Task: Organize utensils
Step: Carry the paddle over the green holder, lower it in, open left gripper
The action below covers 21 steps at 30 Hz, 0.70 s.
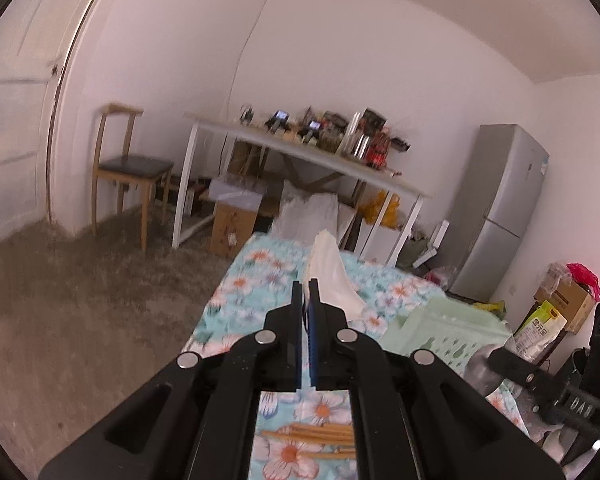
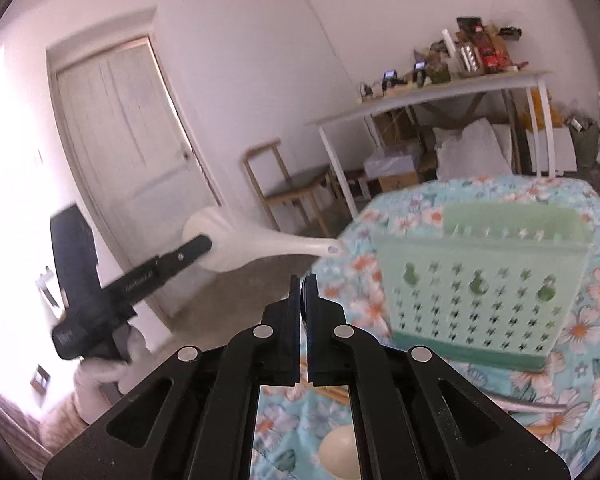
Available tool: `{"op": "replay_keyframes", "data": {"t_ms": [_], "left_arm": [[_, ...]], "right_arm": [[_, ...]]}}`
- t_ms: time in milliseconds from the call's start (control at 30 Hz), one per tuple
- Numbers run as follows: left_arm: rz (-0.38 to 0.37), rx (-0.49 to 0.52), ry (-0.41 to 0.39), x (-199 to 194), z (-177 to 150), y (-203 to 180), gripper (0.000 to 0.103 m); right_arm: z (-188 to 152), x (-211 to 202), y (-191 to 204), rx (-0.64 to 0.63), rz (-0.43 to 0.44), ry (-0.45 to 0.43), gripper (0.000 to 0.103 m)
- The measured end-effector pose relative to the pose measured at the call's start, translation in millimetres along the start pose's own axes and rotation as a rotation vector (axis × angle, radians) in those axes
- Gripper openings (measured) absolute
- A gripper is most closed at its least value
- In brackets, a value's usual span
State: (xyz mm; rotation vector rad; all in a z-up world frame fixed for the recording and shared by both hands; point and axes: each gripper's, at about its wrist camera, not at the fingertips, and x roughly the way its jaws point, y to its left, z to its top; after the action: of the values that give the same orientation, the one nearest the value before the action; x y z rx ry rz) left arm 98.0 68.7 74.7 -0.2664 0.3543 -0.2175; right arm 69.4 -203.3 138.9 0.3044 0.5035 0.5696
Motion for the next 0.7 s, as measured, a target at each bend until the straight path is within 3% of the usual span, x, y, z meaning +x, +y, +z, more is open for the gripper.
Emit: {"op": "replay_keyframes", "data": {"t_ms": [233, 400, 700], "left_arm": [[-0.076, 0.103, -0.085, -13.0, 40.5, -34.9, 0.002], [-0.179, 0.186, 0.019, 6.0, 57.0, -73.1, 0.002], [-0.130, 0.435, 0.165, 34.0, 67.3, -123.4, 0.002]], "right_arm": [[23.7, -38.9, -4.9, 0.017, 0.026, -0.132, 0.001], [38.3, -77.2, -13.2, 0.010, 0.006, -0.229, 0.001], [40.6, -119.2, -36.1, 0.009, -0.038, -0.323, 0.001]]}}
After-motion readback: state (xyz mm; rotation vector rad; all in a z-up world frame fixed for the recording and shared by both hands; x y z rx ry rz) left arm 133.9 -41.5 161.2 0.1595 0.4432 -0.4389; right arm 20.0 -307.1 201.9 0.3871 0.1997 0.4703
